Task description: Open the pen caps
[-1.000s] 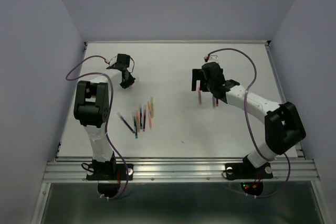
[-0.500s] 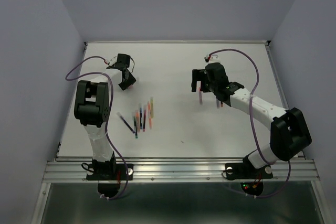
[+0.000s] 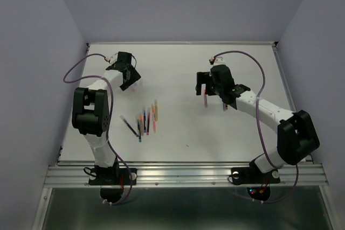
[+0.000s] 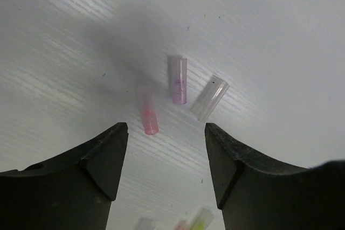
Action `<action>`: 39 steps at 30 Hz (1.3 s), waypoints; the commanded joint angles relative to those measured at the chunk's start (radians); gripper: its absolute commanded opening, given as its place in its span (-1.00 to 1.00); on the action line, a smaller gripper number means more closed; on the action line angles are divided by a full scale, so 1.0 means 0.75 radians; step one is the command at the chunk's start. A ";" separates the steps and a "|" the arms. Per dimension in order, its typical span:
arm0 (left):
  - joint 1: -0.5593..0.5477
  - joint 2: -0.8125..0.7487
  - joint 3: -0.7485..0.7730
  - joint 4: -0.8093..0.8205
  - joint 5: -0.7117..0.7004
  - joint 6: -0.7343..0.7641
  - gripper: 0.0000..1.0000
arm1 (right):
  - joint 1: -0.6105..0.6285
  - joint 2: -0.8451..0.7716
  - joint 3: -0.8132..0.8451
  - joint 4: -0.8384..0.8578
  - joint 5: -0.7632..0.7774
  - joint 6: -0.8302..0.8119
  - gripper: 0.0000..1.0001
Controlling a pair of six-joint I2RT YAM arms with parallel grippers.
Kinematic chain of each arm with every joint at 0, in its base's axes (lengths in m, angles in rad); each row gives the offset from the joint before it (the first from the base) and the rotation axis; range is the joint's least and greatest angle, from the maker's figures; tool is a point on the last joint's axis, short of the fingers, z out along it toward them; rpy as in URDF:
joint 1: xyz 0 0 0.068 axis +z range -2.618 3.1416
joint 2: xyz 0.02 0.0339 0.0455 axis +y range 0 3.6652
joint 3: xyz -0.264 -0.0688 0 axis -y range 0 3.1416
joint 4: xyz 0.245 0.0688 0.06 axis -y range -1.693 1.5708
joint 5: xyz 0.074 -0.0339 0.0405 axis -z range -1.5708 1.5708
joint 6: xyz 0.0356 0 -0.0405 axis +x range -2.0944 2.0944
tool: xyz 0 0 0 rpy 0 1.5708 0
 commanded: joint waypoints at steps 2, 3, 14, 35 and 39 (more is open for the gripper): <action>-0.014 -0.163 -0.025 -0.009 0.014 0.028 0.46 | 0.015 0.023 0.018 0.039 -0.105 -0.024 1.00; -0.016 -0.180 -0.027 -0.009 0.020 0.032 0.49 | 0.015 0.029 0.024 0.041 -0.107 -0.026 1.00; -0.018 -0.533 -0.172 0.027 0.006 0.040 0.98 | 0.414 0.401 0.334 -0.092 0.143 0.158 1.00; -0.016 -0.691 -0.320 0.081 -0.015 0.064 0.97 | 0.598 0.841 0.756 -0.235 0.323 0.269 1.00; -0.014 -0.689 -0.328 0.089 -0.005 0.066 0.98 | 0.610 0.881 0.783 -0.253 0.347 0.259 1.00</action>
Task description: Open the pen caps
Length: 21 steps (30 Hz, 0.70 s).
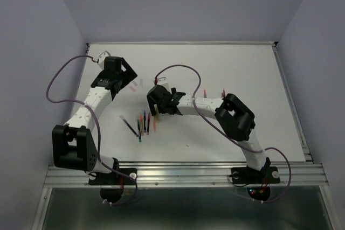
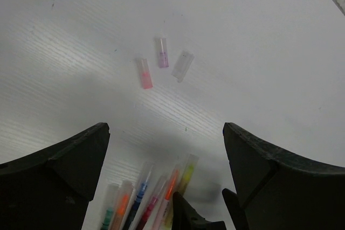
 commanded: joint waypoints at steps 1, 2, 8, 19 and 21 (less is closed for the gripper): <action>-0.003 -0.060 -0.021 0.056 -0.005 0.025 0.98 | 0.037 0.033 0.082 -0.034 0.075 0.001 1.00; -0.003 -0.060 -0.021 0.056 -0.005 0.025 0.98 | 0.037 0.045 0.090 -0.046 0.087 0.005 1.00; -0.003 -0.064 -0.030 0.066 -0.003 0.023 0.97 | 0.049 0.058 0.072 -0.132 0.146 0.048 0.83; -0.001 -0.040 -0.019 0.068 0.003 0.019 0.97 | 0.061 0.011 -0.079 -0.135 0.081 0.126 -0.37; -0.001 -0.034 -0.015 0.070 0.013 0.021 0.98 | 0.061 0.009 -0.098 -0.137 0.075 0.130 -0.53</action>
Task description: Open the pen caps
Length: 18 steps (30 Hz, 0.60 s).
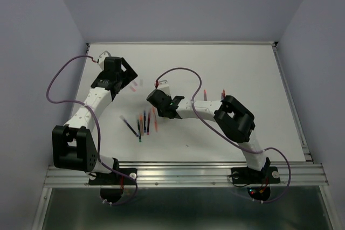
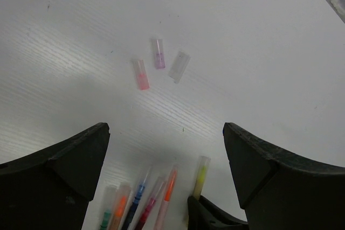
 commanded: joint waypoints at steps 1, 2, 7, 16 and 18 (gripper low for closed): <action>-0.001 -0.023 0.001 0.041 0.018 0.020 0.98 | 0.008 -0.010 -0.079 -0.112 -0.016 0.032 -0.69; -0.003 -0.021 0.001 0.045 0.031 0.020 0.98 | 0.008 -0.012 -0.090 -0.112 -0.016 0.026 -0.74; -0.001 -0.014 0.005 0.073 0.117 0.044 0.98 | -0.004 -0.067 -0.139 -0.059 0.027 -0.021 -0.99; -0.066 -0.055 -0.089 0.284 0.542 0.052 0.98 | -0.120 -0.394 -0.421 0.441 -0.224 -0.281 -0.99; -0.127 -0.043 -0.081 0.320 0.579 0.046 0.98 | -0.177 -0.511 -0.537 0.569 -0.411 -0.322 -0.99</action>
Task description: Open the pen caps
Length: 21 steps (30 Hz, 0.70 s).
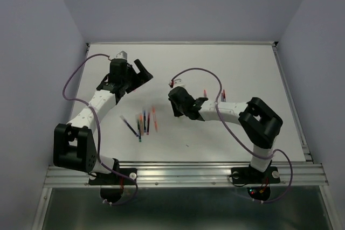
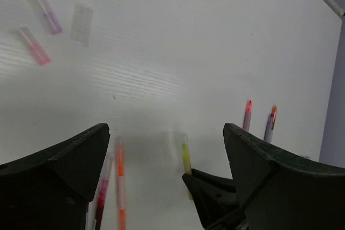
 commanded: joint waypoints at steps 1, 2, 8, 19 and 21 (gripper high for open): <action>-0.110 -0.041 0.006 0.149 0.175 0.017 0.98 | -0.102 -0.244 -0.154 0.437 -0.314 -0.140 -0.99; -0.130 -0.037 0.010 0.151 0.175 0.011 0.97 | -0.117 -0.305 -0.211 0.477 -0.361 -0.155 -0.99; -0.237 -0.002 0.041 0.190 0.211 -0.030 0.98 | -0.186 -0.450 -0.310 0.610 -0.498 -0.177 -0.99; -0.282 0.035 0.036 0.284 0.256 -0.100 0.54 | -0.211 -0.491 -0.298 0.680 -0.576 -0.144 -0.99; -0.288 0.037 0.034 0.286 0.256 -0.102 0.45 | -0.223 -0.497 -0.296 0.688 -0.566 -0.140 -0.99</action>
